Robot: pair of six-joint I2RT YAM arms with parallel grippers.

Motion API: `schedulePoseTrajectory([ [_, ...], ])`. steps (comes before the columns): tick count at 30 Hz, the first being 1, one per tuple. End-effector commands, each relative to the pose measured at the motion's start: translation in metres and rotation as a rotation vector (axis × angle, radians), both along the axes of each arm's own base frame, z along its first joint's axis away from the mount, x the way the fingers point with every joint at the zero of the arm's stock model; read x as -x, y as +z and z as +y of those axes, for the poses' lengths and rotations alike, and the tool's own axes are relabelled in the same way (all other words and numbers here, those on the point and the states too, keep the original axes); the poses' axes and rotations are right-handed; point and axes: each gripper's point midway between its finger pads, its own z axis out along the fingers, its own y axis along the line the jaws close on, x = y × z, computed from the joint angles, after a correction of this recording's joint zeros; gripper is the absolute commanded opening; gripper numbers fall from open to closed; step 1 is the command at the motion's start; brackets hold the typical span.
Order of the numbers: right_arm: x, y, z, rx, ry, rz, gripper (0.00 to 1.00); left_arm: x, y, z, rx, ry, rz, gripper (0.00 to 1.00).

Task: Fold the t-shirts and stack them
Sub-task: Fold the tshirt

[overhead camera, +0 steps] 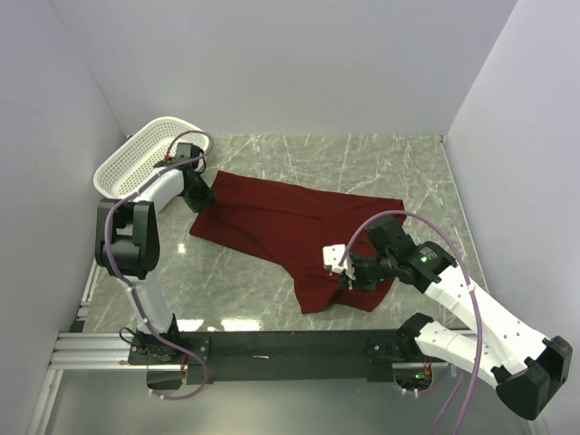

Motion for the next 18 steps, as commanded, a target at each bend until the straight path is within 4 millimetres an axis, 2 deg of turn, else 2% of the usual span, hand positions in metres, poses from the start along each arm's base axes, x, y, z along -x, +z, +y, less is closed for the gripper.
schedulePoseTrajectory([
  [1, -0.004, 0.014, 0.007, -0.049, 0.006, -0.031, 0.00, -0.009, 0.004, 0.015, -0.069, 0.122, 0.019, 0.36],
  [6, -0.005, 0.013, 0.006, -0.052, 0.001, -0.033, 0.00, 0.002, -0.011, 0.016, -0.098, 0.152, 0.074, 0.35],
  [13, -0.006, 0.014, 0.005, -0.051, -0.002, -0.031, 0.00, -0.005, -0.019, 0.004, -0.071, 0.140, 0.088, 0.35],
  [18, -0.006, 0.015, 0.005, -0.055, -0.008, -0.037, 0.00, -0.003, -0.022, 0.006, -0.093, 0.138, 0.108, 0.35],
])
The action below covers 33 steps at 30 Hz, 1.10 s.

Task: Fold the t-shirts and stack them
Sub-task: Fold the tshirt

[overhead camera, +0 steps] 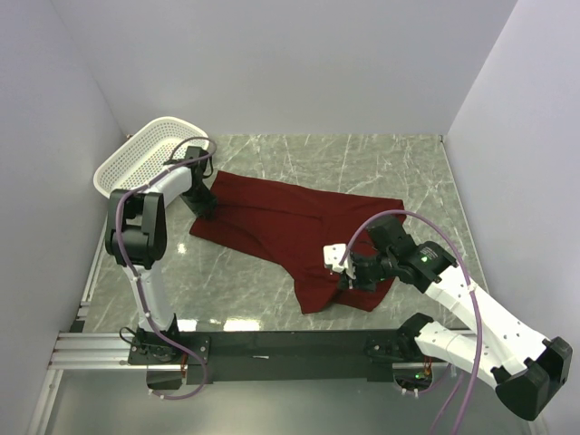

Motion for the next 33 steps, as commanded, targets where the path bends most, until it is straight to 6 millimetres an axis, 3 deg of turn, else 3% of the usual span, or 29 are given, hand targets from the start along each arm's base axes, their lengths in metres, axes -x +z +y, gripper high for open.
schedulePoseTrajectory([
  [1, -0.006, 0.015, 0.006, -0.050, -0.001, -0.041, 0.00, -0.007, 0.005, 0.001, -0.019, 0.014, -0.010, 0.34],
  [7, -0.006, 0.016, 0.005, -0.051, -0.003, -0.045, 0.00, -0.003, 0.002, 0.001, -0.017, 0.010, -0.006, 0.27],
  [11, -0.006, 0.016, 0.005, -0.053, -0.004, -0.045, 0.00, -0.004, 0.000, 0.005, -0.037, 0.019, 0.005, 0.38],
  [13, -0.006, 0.017, 0.004, -0.054, -0.004, -0.044, 0.00, -0.005, -0.002, 0.004, -0.037, 0.015, 0.010, 0.38],
  [16, -0.006, 0.016, 0.004, -0.052, -0.002, -0.044, 0.00, -0.006, -0.005, 0.004, -0.039, 0.016, 0.015, 0.29],
  [20, -0.006, 0.018, 0.004, -0.054, -0.003, -0.048, 0.00, -0.008, 0.001, 0.003, -0.037, 0.012, -0.005, 0.01],
  [28, -0.022, 0.033, -0.002, -0.049, -0.062, -0.133, 0.00, -0.013, 0.039, 0.011, -0.070, 0.011, -0.089, 0.01],
  [33, -0.036, 0.054, -0.011, -0.055, -0.118, -0.204, 0.00, -0.008, 0.044, 0.010, -0.061, 0.000, -0.097, 0.01],
])
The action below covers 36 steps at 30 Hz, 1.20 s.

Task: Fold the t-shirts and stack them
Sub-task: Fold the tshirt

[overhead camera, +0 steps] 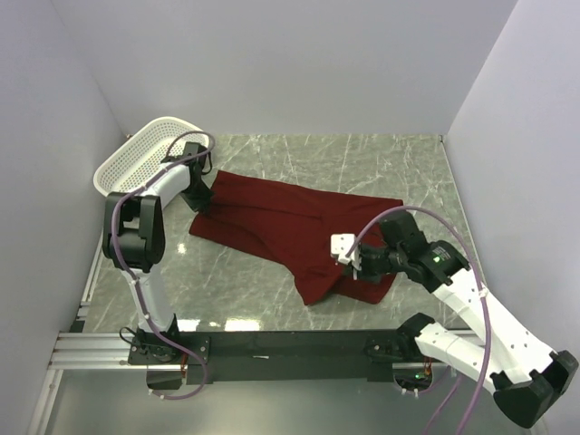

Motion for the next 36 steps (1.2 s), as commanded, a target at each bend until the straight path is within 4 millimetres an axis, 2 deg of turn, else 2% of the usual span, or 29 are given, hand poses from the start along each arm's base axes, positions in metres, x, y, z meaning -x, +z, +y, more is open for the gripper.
schedulePoseTrajectory([
  [1, -0.019, 0.037, -0.004, -0.039, -0.053, -0.128, 0.00, -0.007, 0.031, 0.003, -0.016, -0.008, -0.083, 0.01],
  [13, -0.069, 0.063, -0.032, -0.072, -0.289, -0.220, 0.00, -0.018, 0.023, 0.006, -0.016, -0.006, -0.072, 0.01],
  [16, -0.075, 0.065, -0.038, -0.074, -0.317, -0.228, 0.00, -0.020, 0.022, 0.008, -0.018, -0.002, -0.071, 0.01],
  [24, -0.086, 0.074, -0.047, -0.072, -0.341, -0.257, 0.00, -0.029, 0.018, 0.007, -0.003, 0.000, -0.075, 0.01],
  [31, -0.086, 0.087, -0.048, -0.086, -0.336, -0.277, 0.00, -0.045, 0.024, 0.005, 0.001, -0.006, -0.092, 0.01],
  [36, -0.086, 0.096, -0.049, -0.090, -0.335, -0.290, 0.00, -0.051, 0.018, 0.004, 0.009, -0.006, -0.082, 0.01],
])
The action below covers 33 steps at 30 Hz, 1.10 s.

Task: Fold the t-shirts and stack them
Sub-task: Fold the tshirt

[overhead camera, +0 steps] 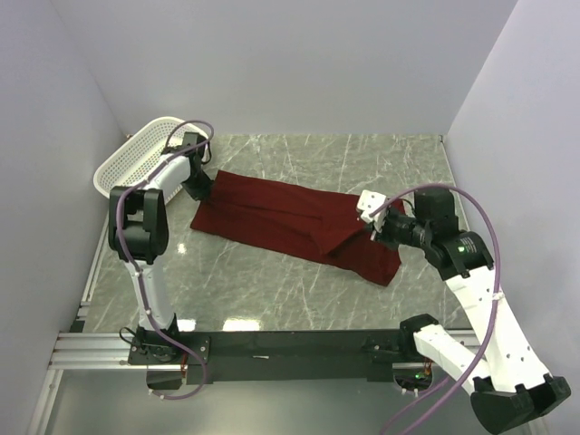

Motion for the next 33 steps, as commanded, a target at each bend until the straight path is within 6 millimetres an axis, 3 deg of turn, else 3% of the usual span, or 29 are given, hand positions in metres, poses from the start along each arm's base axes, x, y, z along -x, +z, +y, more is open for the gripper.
schedulePoseTrajectory([
  [1, -0.005, 0.026, 0.000, -0.018, 0.004, -0.070, 0.00, -0.014, 0.007, 0.001, 0.001, -0.017, -0.022, 0.01],
  [17, -0.023, -0.008, -0.003, 0.012, -0.034, -0.006, 0.00, -0.022, -0.008, 0.001, -0.005, -0.022, 0.006, 0.01],
  [33, -0.044, -0.010, -0.007, 0.006, -0.080, -0.005, 0.00, -0.020, -0.013, 0.001, -0.009, -0.029, 0.016, 0.00],
])
